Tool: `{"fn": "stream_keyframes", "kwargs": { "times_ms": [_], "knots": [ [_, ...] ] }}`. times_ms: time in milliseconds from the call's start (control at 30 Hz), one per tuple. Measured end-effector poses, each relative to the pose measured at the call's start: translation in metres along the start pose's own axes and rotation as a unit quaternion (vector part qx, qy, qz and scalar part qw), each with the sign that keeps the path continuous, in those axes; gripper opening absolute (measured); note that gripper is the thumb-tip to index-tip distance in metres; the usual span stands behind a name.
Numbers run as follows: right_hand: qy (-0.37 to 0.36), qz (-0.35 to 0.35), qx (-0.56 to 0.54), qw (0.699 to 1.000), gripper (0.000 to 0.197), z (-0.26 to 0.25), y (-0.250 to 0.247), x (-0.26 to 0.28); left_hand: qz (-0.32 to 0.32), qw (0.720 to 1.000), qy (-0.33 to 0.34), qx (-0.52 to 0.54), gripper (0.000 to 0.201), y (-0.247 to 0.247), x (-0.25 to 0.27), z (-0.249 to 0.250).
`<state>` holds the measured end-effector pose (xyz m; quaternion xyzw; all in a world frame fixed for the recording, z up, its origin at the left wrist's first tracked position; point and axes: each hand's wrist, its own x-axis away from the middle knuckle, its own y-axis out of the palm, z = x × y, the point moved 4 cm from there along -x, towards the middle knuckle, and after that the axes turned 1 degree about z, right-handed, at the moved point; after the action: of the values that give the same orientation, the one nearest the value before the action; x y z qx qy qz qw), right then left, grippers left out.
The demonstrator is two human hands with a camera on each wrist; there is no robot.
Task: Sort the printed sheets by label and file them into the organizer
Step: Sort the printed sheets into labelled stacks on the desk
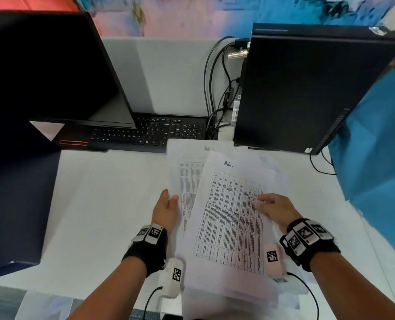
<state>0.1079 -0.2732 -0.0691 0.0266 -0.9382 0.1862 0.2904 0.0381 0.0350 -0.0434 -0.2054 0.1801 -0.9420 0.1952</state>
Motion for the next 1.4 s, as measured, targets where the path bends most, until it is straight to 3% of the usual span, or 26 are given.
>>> {"fn": "stream_keyframes", "kwargs": {
  "times_ms": [100, 200, 300, 367, 400, 467, 567, 600, 667, 767, 833, 900, 967, 1067, 1200, 1267, 1333, 1400],
  "knots": [
    [0.005, -0.021, -0.013, 1.000, 0.034, 0.004, -0.002, -0.003, -0.079, 0.985, 0.086, -0.126, 0.046, 0.015, 0.013, 0.027],
    [-0.005, -0.016, -0.038, 0.999, 0.036, 0.004, -0.005, -0.003, -0.123, 0.921, 0.228, -0.291, 0.038, 0.028, 0.027, 0.045],
    [0.000, -0.003, -0.086, 0.996, 0.046, 0.006, -0.009, -0.003, -0.160, 0.876, 0.366, -0.272, 0.031, 0.035, 0.045, 0.048],
    [-0.020, -0.004, -0.078, 0.997, 0.039, 0.008, -0.015, -0.004, -0.193, 0.863, 0.409, -0.224, 0.032, 0.037, 0.054, 0.046],
    [-0.022, -0.006, -0.072, 0.997, 0.028, 0.007, -0.016, -0.003, -0.214, 0.869, 0.400, -0.198, 0.029, 0.039, 0.056, 0.043],
    [-0.025, -0.009, -0.055, 0.998, 0.032, 0.003, -0.020, -0.001, -0.224, 0.893, 0.362, -0.145, 0.018, 0.039, 0.055, 0.041],
    [-0.014, 0.009, -0.050, 0.999, 0.020, 0.001, -0.023, 0.000, -0.154, 0.945, 0.283, -0.064, 0.012, 0.032, 0.050, 0.044],
    [-0.014, 0.021, -0.063, 0.998, 0.009, -0.002, -0.022, 0.001, -0.126, 0.961, 0.243, -0.031, 0.015, 0.028, 0.043, 0.041],
    [-0.016, 0.043, -0.088, 0.995, 0.016, -0.006, -0.023, 0.002, -0.126, 0.978, 0.165, 0.025, 0.035, 0.022, 0.032, 0.033],
    [-0.034, 0.034, -0.112, 0.993, 0.014, -0.014, -0.020, 0.004, -0.212, 0.970, 0.111, -0.050, 0.069, 0.028, 0.027, 0.025],
    [-0.044, 0.001, -0.100, 0.994, 0.005, -0.019, -0.014, 0.006, -0.254, 0.951, 0.123, -0.128, 0.070, 0.036, 0.029, 0.023],
    [-0.047, -0.015, -0.069, 0.996, 0.009, -0.023, -0.010, 0.011, -0.276, 0.943, 0.111, -0.151, 0.072, 0.043, 0.030, 0.021],
    [-0.044, -0.001, -0.021, 0.999, 0.015, -0.022, -0.010, 0.012, -0.232, 0.955, 0.111, -0.146, 0.062, 0.041, 0.029, 0.026],
    [-0.025, 0.025, 0.050, 0.998, 0.011, -0.017, -0.015, 0.010, -0.098, 0.971, 0.130, -0.172, 0.038, 0.030, 0.016, 0.041],
    [0.009, 0.029, 0.073, 0.997, 0.003, -0.013, -0.016, 0.006, -0.091, 0.978, 0.044, -0.182, 0.037, 0.030, -0.008, 0.037],
    [0.012, 0.025, 0.067, 0.997, 0.015, -0.012, -0.015, 0.006, -0.081, 0.987, 0.008, -0.141, 0.043, 0.030, -0.015, 0.034],
    [0.013, 0.027, 0.043, 0.999, 0.028, -0.011, -0.016, 0.008, -0.075, 0.991, 0.015, -0.110, 0.039, 0.033, -0.016, 0.035],
    [0.012, 0.031, 0.003, 0.999, 0.035, -0.009, -0.017, 0.009, -0.068, 0.988, 0.069, -0.124, 0.027, 0.034, -0.010, 0.038]
  ]
}}
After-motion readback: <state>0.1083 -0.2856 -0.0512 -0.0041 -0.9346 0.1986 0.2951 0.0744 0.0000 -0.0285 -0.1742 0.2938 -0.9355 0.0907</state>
